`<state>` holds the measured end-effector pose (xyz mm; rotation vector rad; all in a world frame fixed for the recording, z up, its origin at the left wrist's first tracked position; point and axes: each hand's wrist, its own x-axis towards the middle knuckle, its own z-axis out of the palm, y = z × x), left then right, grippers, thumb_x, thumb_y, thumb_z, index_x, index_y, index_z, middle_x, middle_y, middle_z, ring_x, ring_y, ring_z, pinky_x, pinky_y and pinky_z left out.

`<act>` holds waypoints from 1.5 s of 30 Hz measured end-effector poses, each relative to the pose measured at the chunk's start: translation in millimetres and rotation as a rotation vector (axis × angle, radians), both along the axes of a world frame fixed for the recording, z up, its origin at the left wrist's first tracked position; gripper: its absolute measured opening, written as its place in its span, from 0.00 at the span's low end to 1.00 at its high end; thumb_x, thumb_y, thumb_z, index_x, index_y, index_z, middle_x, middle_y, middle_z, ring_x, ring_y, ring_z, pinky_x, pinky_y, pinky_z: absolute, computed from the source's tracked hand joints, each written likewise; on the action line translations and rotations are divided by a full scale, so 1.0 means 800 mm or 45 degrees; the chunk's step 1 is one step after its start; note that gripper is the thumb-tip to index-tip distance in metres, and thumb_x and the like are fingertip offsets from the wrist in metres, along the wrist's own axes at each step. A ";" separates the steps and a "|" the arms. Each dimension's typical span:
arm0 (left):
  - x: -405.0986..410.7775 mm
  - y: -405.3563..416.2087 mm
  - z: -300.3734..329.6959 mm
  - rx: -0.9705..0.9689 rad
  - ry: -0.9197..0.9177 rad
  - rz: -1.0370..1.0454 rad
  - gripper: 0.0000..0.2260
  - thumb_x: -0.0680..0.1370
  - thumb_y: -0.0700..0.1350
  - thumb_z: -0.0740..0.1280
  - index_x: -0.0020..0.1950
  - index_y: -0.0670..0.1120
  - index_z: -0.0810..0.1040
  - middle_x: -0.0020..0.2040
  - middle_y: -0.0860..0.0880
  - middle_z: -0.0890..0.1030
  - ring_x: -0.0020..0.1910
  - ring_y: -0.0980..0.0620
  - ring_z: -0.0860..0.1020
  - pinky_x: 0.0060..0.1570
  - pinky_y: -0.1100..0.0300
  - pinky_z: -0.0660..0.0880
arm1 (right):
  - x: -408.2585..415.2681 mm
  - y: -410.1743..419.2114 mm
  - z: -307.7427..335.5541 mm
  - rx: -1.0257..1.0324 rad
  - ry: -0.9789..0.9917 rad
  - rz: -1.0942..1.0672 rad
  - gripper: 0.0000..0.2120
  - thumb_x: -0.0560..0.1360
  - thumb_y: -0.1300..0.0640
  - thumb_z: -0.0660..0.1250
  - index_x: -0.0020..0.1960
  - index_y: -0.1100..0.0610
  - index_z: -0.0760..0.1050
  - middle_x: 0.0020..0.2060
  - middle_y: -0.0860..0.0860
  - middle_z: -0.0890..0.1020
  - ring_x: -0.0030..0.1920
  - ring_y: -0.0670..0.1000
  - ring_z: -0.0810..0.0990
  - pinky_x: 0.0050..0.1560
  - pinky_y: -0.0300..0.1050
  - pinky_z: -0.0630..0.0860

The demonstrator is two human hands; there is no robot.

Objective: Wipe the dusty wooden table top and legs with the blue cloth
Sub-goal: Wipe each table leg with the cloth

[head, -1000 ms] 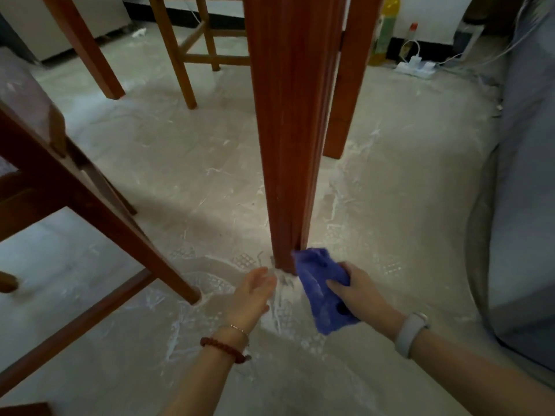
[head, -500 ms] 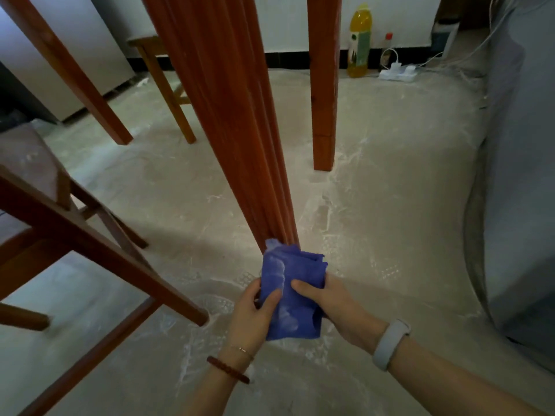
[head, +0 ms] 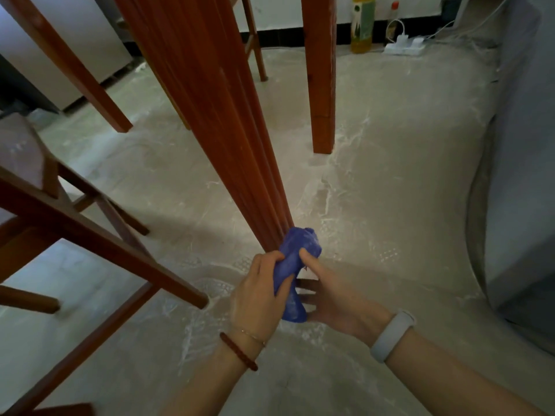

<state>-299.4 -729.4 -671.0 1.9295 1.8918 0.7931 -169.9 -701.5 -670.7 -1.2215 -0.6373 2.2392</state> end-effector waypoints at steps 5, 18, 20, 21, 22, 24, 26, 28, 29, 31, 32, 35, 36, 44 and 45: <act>0.009 -0.005 -0.005 -0.042 -0.114 -0.420 0.19 0.73 0.58 0.62 0.63 0.56 0.70 0.57 0.56 0.75 0.56 0.59 0.72 0.57 0.73 0.65 | 0.001 0.016 -0.029 -0.021 0.060 -0.361 0.23 0.75 0.42 0.57 0.59 0.59 0.72 0.52 0.57 0.79 0.53 0.54 0.78 0.42 0.43 0.75; -0.043 0.068 0.041 0.103 -0.563 0.214 0.27 0.78 0.42 0.60 0.70 0.58 0.49 0.71 0.56 0.58 0.64 0.58 0.64 0.56 0.62 0.66 | -0.078 0.097 0.049 1.720 -0.977 -0.780 0.26 0.76 0.48 0.59 0.71 0.51 0.57 0.56 0.53 0.72 0.44 0.40 0.69 0.43 0.23 0.66; -0.041 0.077 0.045 0.095 -0.613 0.134 0.26 0.78 0.43 0.60 0.68 0.61 0.50 0.71 0.56 0.60 0.66 0.59 0.64 0.56 0.66 0.67 | -0.091 0.097 0.014 1.596 -0.990 -0.770 0.26 0.75 0.46 0.56 0.70 0.55 0.62 0.55 0.58 0.73 0.43 0.46 0.73 0.41 0.31 0.66; -0.038 0.080 0.046 0.087 -0.630 0.115 0.25 0.78 0.45 0.61 0.67 0.62 0.50 0.69 0.58 0.61 0.66 0.60 0.65 0.56 0.68 0.67 | -0.093 0.096 -0.009 1.441 -0.958 -0.723 0.27 0.74 0.45 0.55 0.68 0.58 0.64 0.56 0.58 0.72 0.46 0.49 0.73 0.42 0.34 0.66; -0.036 0.082 0.046 0.077 -0.646 0.115 0.25 0.76 0.48 0.60 0.66 0.64 0.50 0.68 0.61 0.61 0.66 0.62 0.64 0.57 0.69 0.67 | -0.091 0.094 -0.033 1.259 -0.934 -0.647 0.28 0.74 0.44 0.54 0.67 0.61 0.65 0.57 0.59 0.72 0.49 0.52 0.74 0.45 0.38 0.67; -0.035 0.082 0.042 0.066 -0.653 0.131 0.25 0.74 0.52 0.58 0.65 0.67 0.49 0.66 0.67 0.60 0.66 0.63 0.64 0.57 0.70 0.66 | -0.076 0.093 -0.085 0.880 -0.850 -0.408 0.26 0.76 0.47 0.56 0.65 0.65 0.65 0.59 0.63 0.72 0.54 0.60 0.75 0.49 0.42 0.68; -0.037 0.079 0.035 0.040 -0.664 0.146 0.25 0.74 0.53 0.57 0.66 0.68 0.49 0.64 0.72 0.58 0.66 0.64 0.62 0.56 0.73 0.65 | -0.058 0.088 -0.120 0.735 -0.759 -0.107 0.19 0.80 0.51 0.55 0.65 0.63 0.65 0.57 0.62 0.75 0.57 0.59 0.75 0.52 0.42 0.69; -0.039 0.077 0.029 -0.004 -0.678 0.174 0.26 0.75 0.53 0.58 0.68 0.66 0.49 0.68 0.70 0.57 0.68 0.63 0.62 0.55 0.76 0.64 | -0.040 0.079 -0.134 0.777 -0.706 0.020 0.20 0.80 0.49 0.54 0.69 0.56 0.62 0.60 0.54 0.73 0.61 0.54 0.73 0.60 0.42 0.68; -0.040 0.076 0.024 -0.044 -0.683 0.206 0.26 0.77 0.53 0.59 0.70 0.63 0.49 0.71 0.65 0.57 0.69 0.60 0.61 0.56 0.77 0.64 | -0.030 0.076 -0.133 0.784 -0.732 -0.005 0.22 0.79 0.48 0.54 0.70 0.55 0.61 0.60 0.51 0.72 0.62 0.53 0.72 0.60 0.42 0.68; -0.040 0.074 0.021 -0.189 -0.713 0.321 0.26 0.78 0.50 0.58 0.73 0.56 0.49 0.75 0.54 0.56 0.70 0.53 0.62 0.62 0.67 0.65 | -0.012 0.073 -0.115 0.750 -0.789 -0.117 0.21 0.78 0.50 0.57 0.69 0.56 0.61 0.54 0.49 0.73 0.56 0.54 0.75 0.53 0.43 0.68; -0.041 0.074 0.023 -0.269 -0.715 0.381 0.27 0.78 0.48 0.59 0.74 0.54 0.50 0.75 0.51 0.56 0.70 0.50 0.63 0.64 0.61 0.66 | -0.003 0.073 -0.100 0.770 -0.795 -0.169 0.20 0.78 0.53 0.58 0.68 0.56 0.61 0.52 0.50 0.73 0.50 0.52 0.75 0.50 0.43 0.68; -0.041 0.071 0.040 -0.379 -0.637 0.480 0.25 0.78 0.45 0.61 0.73 0.49 0.55 0.74 0.48 0.60 0.67 0.48 0.67 0.60 0.58 0.67 | 0.019 0.076 -0.043 0.930 -0.738 -0.237 0.21 0.77 0.59 0.60 0.69 0.56 0.59 0.50 0.50 0.74 0.40 0.46 0.74 0.45 0.43 0.68; -0.041 0.071 0.051 -0.382 -0.639 0.500 0.24 0.78 0.45 0.61 0.72 0.49 0.57 0.73 0.47 0.61 0.65 0.48 0.69 0.59 0.57 0.68 | 0.024 0.078 -0.019 0.985 -0.714 -0.262 0.21 0.77 0.61 0.60 0.68 0.55 0.59 0.49 0.48 0.74 0.40 0.45 0.74 0.44 0.41 0.69; -0.034 0.084 0.184 0.089 -0.794 0.314 0.18 0.78 0.40 0.60 0.67 0.50 0.65 0.63 0.51 0.73 0.57 0.52 0.74 0.46 0.71 0.74 | -0.013 0.113 0.218 1.851 -0.567 -0.589 0.19 0.74 0.49 0.58 0.65 0.50 0.64 0.59 0.48 0.72 0.54 0.43 0.73 0.56 0.29 0.68; -0.037 0.086 0.197 0.149 -0.830 0.272 0.18 0.78 0.39 0.60 0.65 0.52 0.66 0.60 0.54 0.74 0.56 0.53 0.74 0.45 0.73 0.73 | -0.027 0.115 0.230 1.978 -0.648 -0.637 0.20 0.75 0.51 0.58 0.66 0.53 0.63 0.59 0.53 0.70 0.55 0.45 0.71 0.57 0.28 0.66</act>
